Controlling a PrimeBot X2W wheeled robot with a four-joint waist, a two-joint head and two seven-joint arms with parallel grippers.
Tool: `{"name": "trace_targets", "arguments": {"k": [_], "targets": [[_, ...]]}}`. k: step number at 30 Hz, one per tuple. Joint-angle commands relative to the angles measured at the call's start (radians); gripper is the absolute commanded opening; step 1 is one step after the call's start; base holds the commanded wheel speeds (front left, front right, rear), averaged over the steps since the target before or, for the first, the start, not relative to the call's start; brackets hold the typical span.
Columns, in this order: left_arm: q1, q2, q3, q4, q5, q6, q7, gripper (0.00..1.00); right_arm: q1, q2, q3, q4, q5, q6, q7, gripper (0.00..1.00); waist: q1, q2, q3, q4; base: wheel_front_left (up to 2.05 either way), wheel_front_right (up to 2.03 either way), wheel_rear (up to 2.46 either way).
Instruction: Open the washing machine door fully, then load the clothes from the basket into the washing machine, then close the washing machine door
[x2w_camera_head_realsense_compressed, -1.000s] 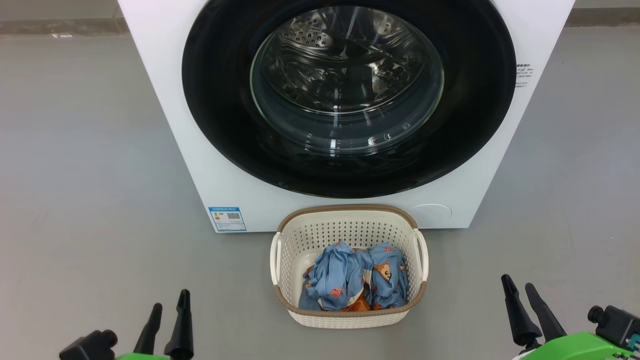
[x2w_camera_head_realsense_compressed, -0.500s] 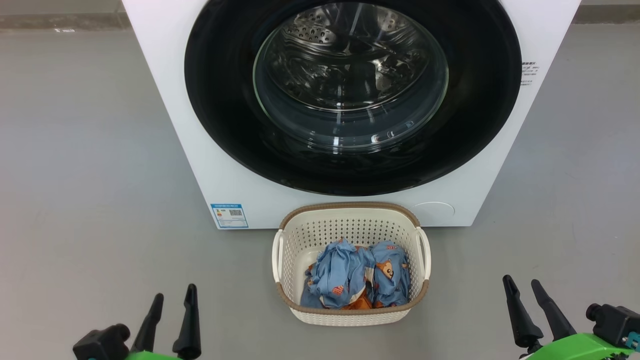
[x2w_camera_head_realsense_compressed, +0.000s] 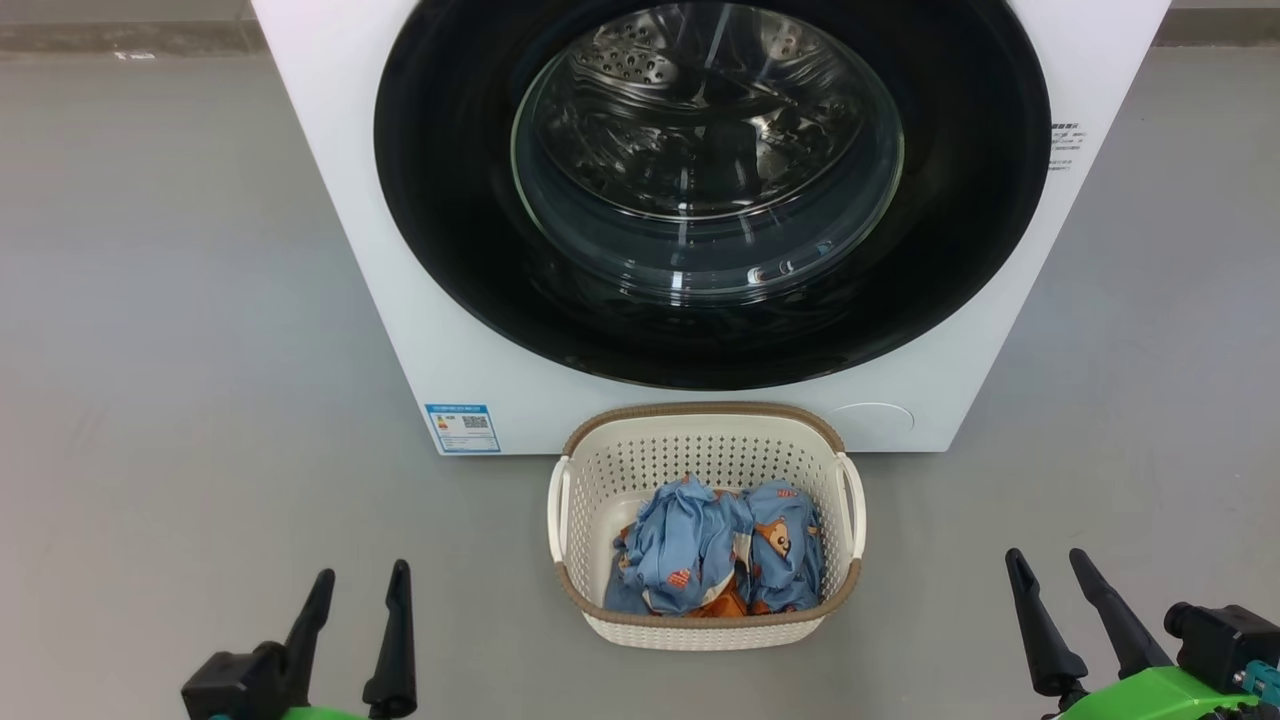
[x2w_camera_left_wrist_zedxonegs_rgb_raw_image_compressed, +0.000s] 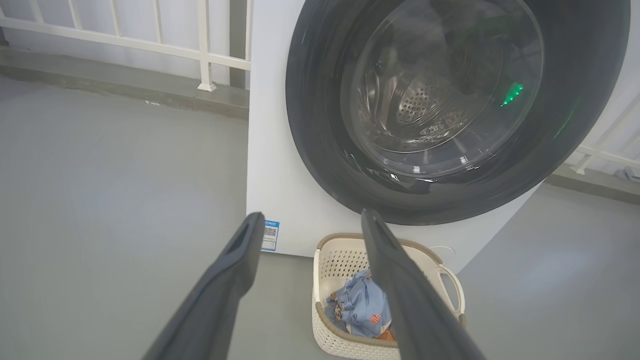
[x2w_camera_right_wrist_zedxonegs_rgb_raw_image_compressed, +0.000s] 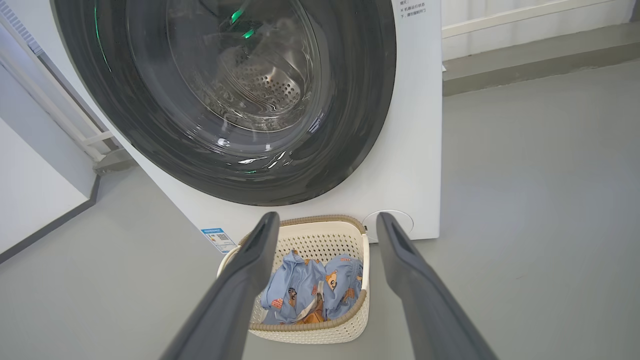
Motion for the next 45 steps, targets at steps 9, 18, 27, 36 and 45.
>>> {"name": "trace_targets", "arguments": {"k": [9, 18, 27, 36, 45], "targets": [[-0.001, 0.014, 0.016, -0.043, 0.128, 0.011, -0.041, 1.00, 0.003, -0.023, -0.001, -0.034, -0.113, -0.001, -0.039, 1.00, 0.0000, 0.0000, -0.001, 0.006, 0.00, 0.00, 0.00], [0.010, 0.016, 0.007, -0.059, 0.237, 0.010, -0.066, 1.00, 0.020, -0.017, -0.038, -0.044, -0.209, -0.001, -0.065, 1.00, 0.0000, 0.0000, -0.004, 0.011, 0.00, 0.00, 0.00], [0.014, 0.016, 0.010, -0.058, 0.244, 0.010, -0.066, 1.00, 0.032, 0.003, -0.065, -0.055, -0.216, -0.001, -0.065, 1.00, 0.0000, 0.0000, -0.004, 0.005, 0.00, 0.00, 0.00], [0.010, 0.016, 0.005, -0.054, 0.282, 0.024, -0.066, 1.00, 0.036, 0.010, -0.068, -0.061, -0.218, -0.001, -0.065, 1.00, 0.0000, 0.0000, -0.004, 0.003, 0.16, 0.16, -0.32], [0.004, 0.016, 0.005, -0.051, 0.291, 0.026, -0.066, 1.00, 0.032, 0.009, -0.065, -0.064, -0.214, -0.001, -0.065, 1.00, 0.0000, 0.0000, 0.005, 0.004, 0.83, 0.83, -1.66]]}}
